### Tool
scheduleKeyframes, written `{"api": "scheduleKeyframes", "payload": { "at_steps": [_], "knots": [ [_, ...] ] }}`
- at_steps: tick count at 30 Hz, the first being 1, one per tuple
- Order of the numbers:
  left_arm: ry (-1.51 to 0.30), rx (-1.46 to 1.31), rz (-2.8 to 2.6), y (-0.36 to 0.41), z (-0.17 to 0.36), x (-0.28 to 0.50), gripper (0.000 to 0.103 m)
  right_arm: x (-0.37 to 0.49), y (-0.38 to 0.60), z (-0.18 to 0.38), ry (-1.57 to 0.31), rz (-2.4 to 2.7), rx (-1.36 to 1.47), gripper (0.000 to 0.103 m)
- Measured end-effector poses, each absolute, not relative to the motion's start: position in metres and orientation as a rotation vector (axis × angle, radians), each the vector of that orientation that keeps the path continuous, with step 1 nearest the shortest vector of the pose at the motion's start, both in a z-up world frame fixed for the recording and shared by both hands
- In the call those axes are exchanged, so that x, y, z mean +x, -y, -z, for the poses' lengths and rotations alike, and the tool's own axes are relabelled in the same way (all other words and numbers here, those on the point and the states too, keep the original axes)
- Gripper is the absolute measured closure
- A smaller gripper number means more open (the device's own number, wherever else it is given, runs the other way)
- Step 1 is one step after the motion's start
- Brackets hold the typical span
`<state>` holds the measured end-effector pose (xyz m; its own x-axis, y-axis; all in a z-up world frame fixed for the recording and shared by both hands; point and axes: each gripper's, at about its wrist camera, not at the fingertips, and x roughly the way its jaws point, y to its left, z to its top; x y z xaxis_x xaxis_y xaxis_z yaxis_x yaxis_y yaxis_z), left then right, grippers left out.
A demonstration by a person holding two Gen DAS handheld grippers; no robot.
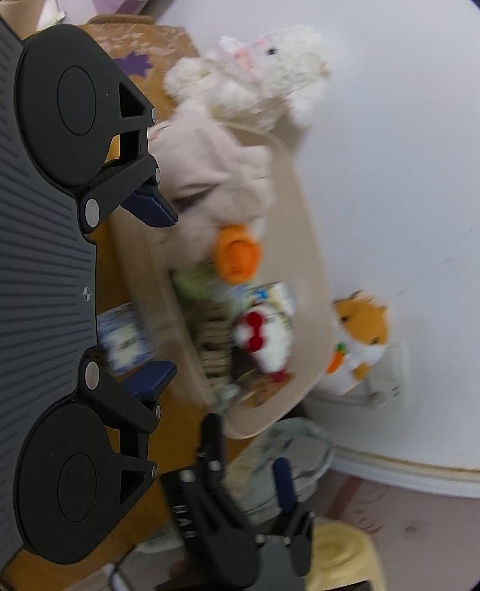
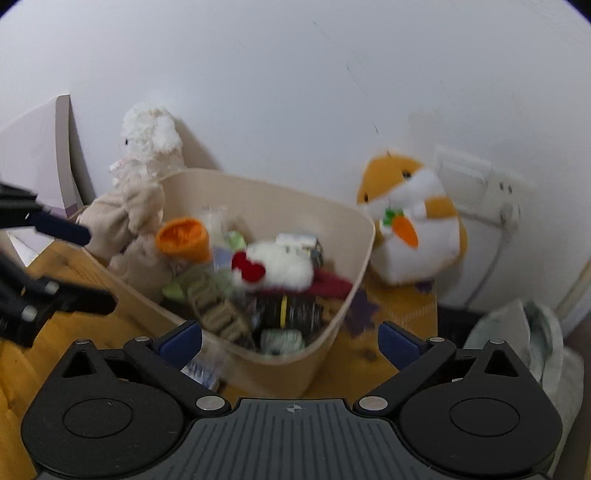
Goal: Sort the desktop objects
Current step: 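Grasp the brown plaid cloth with the left tool while the right tool grasps the blue-and-white box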
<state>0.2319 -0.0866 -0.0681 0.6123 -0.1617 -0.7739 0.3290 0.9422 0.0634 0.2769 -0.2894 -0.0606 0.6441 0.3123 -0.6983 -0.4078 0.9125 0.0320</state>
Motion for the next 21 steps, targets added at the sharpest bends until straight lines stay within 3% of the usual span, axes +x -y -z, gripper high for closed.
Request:
{"api": "scheduleKeyframes", "payload": {
  "at_steps": [21],
  "knots": [
    [-1.092,0.247,0.333,0.108,0.160,0.213,0.023,0.238,0.262,0.109,-0.940,-0.383,-0.045,0.000]
  ]
}}
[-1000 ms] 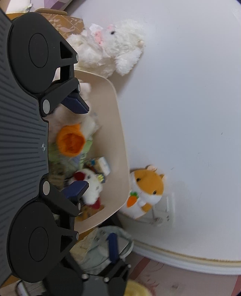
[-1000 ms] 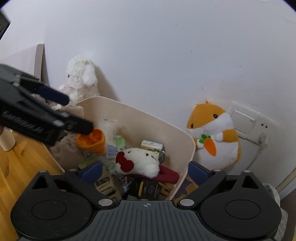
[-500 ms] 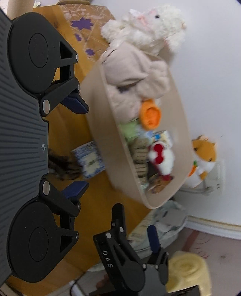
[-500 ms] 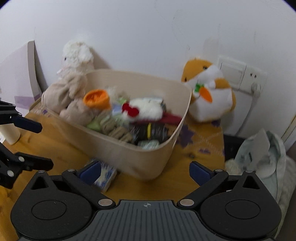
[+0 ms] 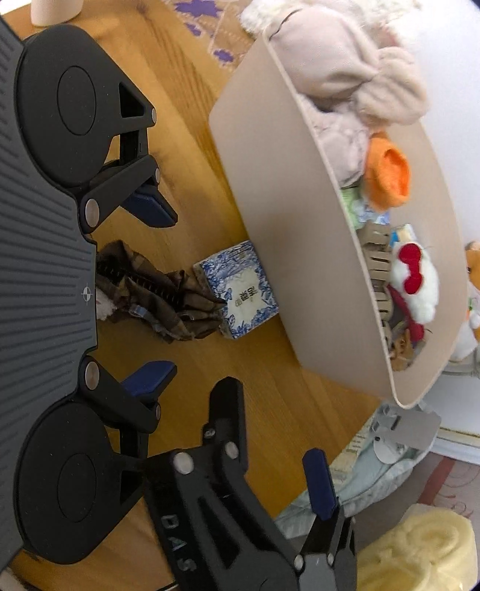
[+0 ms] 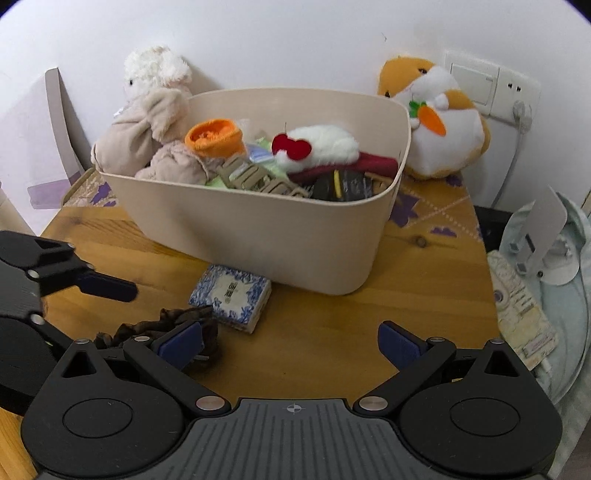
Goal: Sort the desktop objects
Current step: 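Grasp the brown plaid cloth with the left tool while the right tool grasps the blue-and-white box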
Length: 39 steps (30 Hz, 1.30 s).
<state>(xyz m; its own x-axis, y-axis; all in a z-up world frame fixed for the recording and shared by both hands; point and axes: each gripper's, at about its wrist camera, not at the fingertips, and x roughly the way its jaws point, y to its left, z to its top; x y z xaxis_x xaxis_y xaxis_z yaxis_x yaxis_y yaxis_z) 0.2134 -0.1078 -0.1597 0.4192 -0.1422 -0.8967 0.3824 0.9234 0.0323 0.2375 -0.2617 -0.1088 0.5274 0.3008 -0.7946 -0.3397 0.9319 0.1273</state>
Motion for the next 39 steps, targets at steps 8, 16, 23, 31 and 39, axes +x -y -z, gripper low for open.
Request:
{"api": "scheduleKeyframes", "payload": {
  "at_steps": [8,16,23,31,39],
  "knots": [
    [-1.170,0.157,0.379,0.089,0.178,0.217,0.069,0.242,0.252,0.119,-0.967,-0.381,-0.060,0.000],
    [-1.193,0.069,0.289,0.048,0.183,0.210,0.070,0.255,0.235,0.129,-0.988,-0.397,-0.052,0.000],
    [-1.188,0.013,0.192,0.015,0.179,0.214,0.070,0.269,0.206,0.141,-1.001,-0.407,-0.049,0.000],
    [-1.182,-0.008,0.145,0.001,0.179,0.222,0.069,0.284,0.179,0.158,-1.033,-0.367,-0.045,0.000],
    [-1.165,-0.015,0.147,0.003,0.184,0.223,0.075,0.278,0.169,0.164,-1.002,-0.335,-0.155,0.033]
  ]
}}
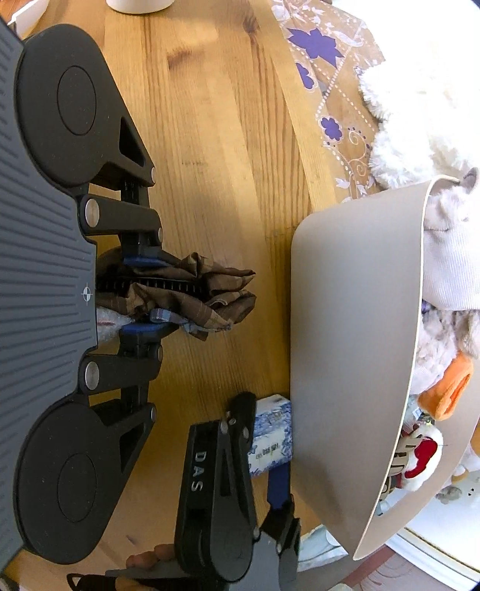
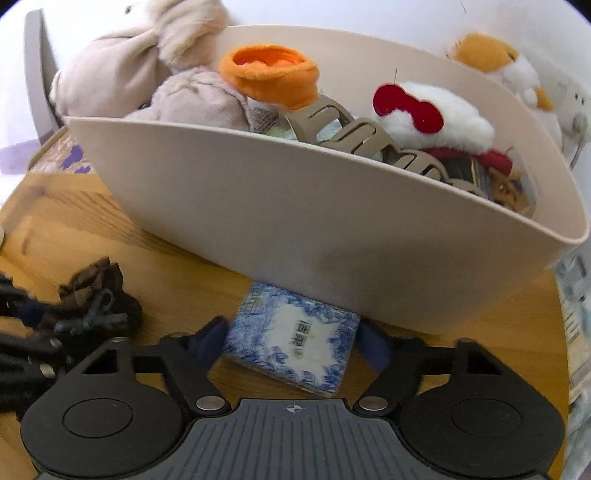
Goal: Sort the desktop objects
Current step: 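Grasp the brown plaid cloth with the left tool while the right tool grasps the blue-and-white box, then carry the plaid cloth and patterned box into the bin and release both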
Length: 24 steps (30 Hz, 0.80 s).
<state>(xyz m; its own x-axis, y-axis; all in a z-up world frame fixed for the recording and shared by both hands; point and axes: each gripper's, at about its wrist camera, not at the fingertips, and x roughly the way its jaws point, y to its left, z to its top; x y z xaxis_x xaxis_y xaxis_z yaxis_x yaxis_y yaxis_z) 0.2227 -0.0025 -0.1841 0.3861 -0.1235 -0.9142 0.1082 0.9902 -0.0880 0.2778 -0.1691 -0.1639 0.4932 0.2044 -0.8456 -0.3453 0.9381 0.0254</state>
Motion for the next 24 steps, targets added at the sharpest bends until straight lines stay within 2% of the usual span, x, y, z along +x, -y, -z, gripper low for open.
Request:
{"api": "scheduleKeyframes", "payload": {
  "at_steps": [12,24],
  "knots": [
    [-1.152,-0.002,0.171,0.002,0.173,0.204,0.076,0.248,0.216,0.148,-0.996,-0.352,-0.096,0.033],
    [-0.971,0.034,0.213,0.009,0.101,0.197,0.076,0.209,0.270,0.088,-0.855,-0.397,-0.147,0.033]
  ]
}}
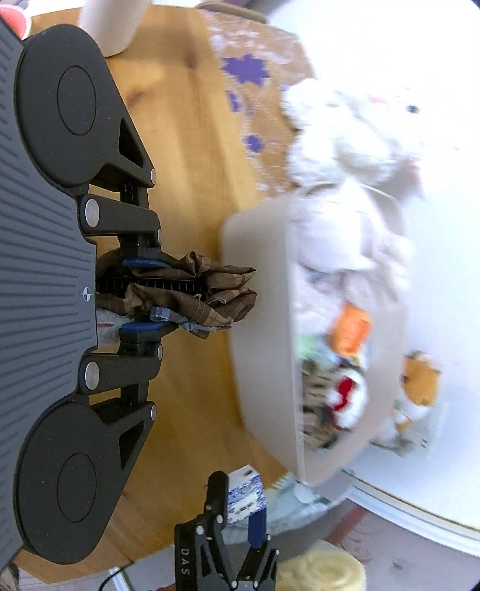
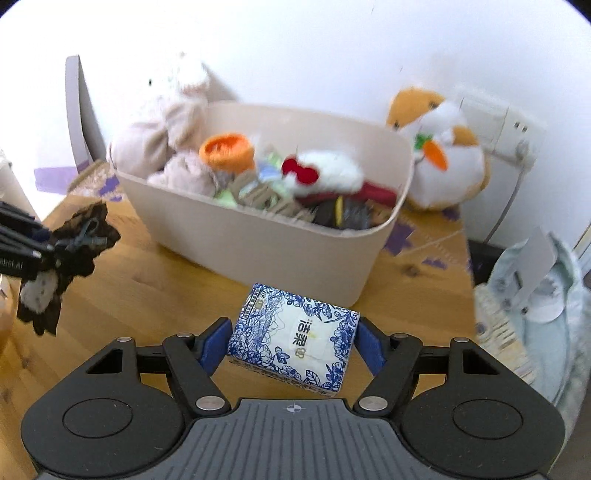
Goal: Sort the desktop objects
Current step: 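Carry the plaid cloth and patterned box into the bin and release both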
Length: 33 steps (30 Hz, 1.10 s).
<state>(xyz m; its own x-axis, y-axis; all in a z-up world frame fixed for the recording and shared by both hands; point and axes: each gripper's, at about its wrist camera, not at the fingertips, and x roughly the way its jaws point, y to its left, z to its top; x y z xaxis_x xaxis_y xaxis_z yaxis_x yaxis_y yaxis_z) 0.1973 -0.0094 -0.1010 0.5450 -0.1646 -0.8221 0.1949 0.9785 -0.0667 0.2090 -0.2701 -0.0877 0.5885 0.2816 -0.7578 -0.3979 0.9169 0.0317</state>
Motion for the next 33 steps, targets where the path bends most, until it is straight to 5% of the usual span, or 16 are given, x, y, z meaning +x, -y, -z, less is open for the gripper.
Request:
{"api": "scheduleKeyframes", "payload": {
  "at_steps": [19,33],
  "knots": [
    [-0.734,0.107,0.219,0.064,0.013,0.273,0.076,0.285,0.301,-0.002,-0.582,-0.339,-0.158,0.033],
    [-0.794,0.109,0.130,0.090,0.038,0.337,0.076,0.351,0.252,0.031,-0.652,-0.396,-0.164,0.033]
  ]
}}
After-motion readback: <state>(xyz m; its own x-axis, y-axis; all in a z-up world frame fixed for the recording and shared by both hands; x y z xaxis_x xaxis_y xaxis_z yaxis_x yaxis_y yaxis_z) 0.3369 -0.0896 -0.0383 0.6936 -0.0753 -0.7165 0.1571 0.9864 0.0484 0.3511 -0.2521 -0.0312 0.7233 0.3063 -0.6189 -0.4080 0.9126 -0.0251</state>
